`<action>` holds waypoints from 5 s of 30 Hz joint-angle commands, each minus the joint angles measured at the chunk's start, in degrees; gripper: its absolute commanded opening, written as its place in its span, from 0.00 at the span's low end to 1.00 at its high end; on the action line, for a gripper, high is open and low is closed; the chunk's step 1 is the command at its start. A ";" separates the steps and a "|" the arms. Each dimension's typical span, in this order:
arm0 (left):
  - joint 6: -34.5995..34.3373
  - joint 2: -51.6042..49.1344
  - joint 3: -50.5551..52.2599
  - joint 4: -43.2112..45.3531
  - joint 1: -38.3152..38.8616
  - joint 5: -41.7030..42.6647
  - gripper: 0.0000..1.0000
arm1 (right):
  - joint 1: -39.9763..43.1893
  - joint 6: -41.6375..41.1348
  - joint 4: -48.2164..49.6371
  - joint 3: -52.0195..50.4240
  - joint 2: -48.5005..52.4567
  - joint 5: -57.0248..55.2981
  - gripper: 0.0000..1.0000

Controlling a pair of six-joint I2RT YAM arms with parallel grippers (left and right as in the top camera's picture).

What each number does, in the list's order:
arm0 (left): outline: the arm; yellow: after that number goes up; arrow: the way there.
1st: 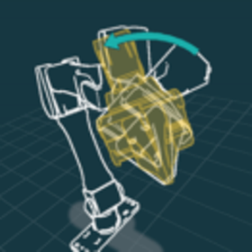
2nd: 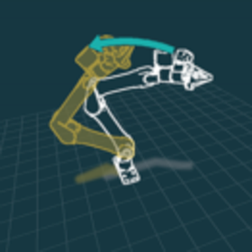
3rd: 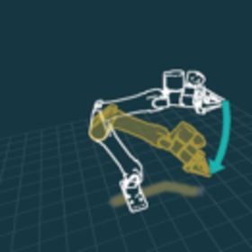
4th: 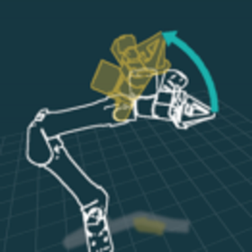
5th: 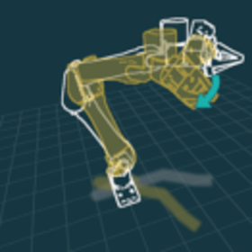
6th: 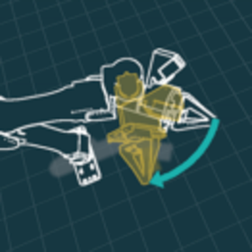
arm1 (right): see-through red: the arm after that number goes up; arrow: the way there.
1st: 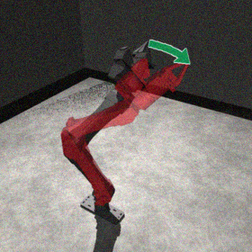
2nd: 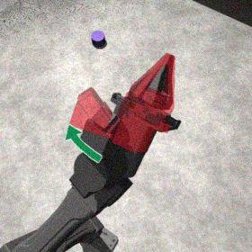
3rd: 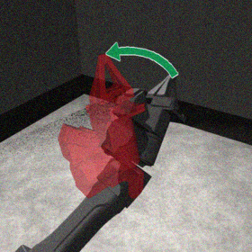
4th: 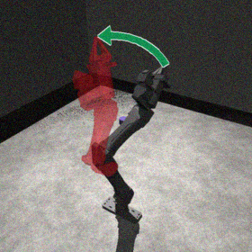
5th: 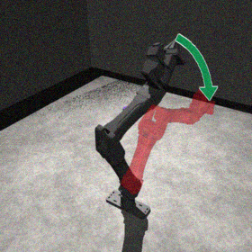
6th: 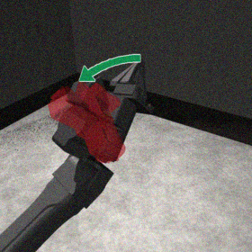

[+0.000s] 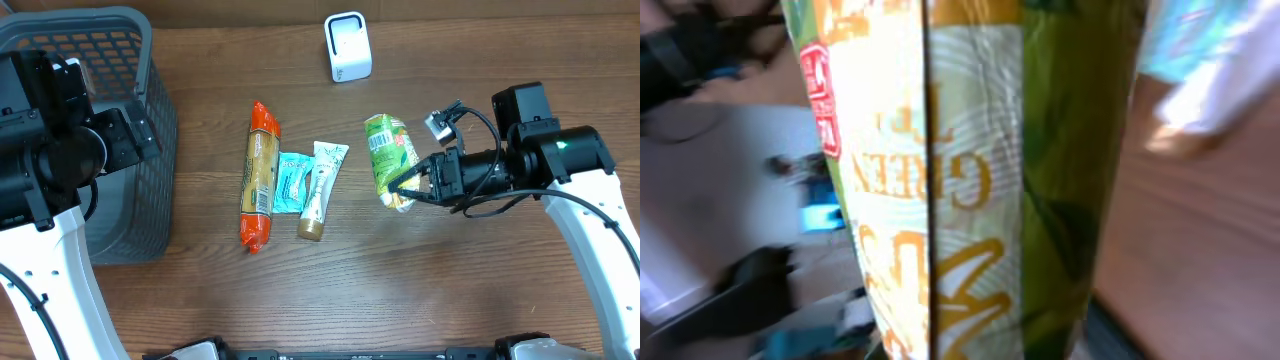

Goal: Scan the item barcode
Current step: 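Carry the green tea pouch up toward the white scanner box, then hold the pouch in front of the scanner with the right gripper, then move the pouch right and drop it on the table, then move the right gripper left over the white Pantene tube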

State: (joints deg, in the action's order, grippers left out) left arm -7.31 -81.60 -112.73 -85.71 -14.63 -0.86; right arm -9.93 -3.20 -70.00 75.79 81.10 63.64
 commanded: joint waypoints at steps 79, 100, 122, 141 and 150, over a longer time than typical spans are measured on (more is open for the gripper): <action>-0.42 -0.13 0.13 0.22 -0.07 0.44 1.00 | -12.57 -8.81 17.53 42.36 29.00 -66.29 0.04; -0.42 -0.13 0.15 0.24 -0.07 0.44 1.00 | 19.21 -53.83 -0.17 8.00 25.64 -67.63 0.04; -0.42 -0.13 0.13 0.22 -0.07 0.44 1.00 | 16.87 -18.56 -9.53 18.78 20.48 -54.27 0.99; -0.42 -0.13 0.13 0.22 -0.07 0.44 1.00 | -15.50 -22.67 9.14 9.05 17.40 -46.66 0.90; -0.42 -0.13 0.13 0.24 -0.07 0.44 1.00 | -24.35 -27.23 19.87 4.17 20.63 -51.06 0.84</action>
State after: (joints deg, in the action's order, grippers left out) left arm -7.31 -81.67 -112.73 -85.71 -14.63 -0.86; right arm -32.49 -27.90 -51.88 80.58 99.68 14.59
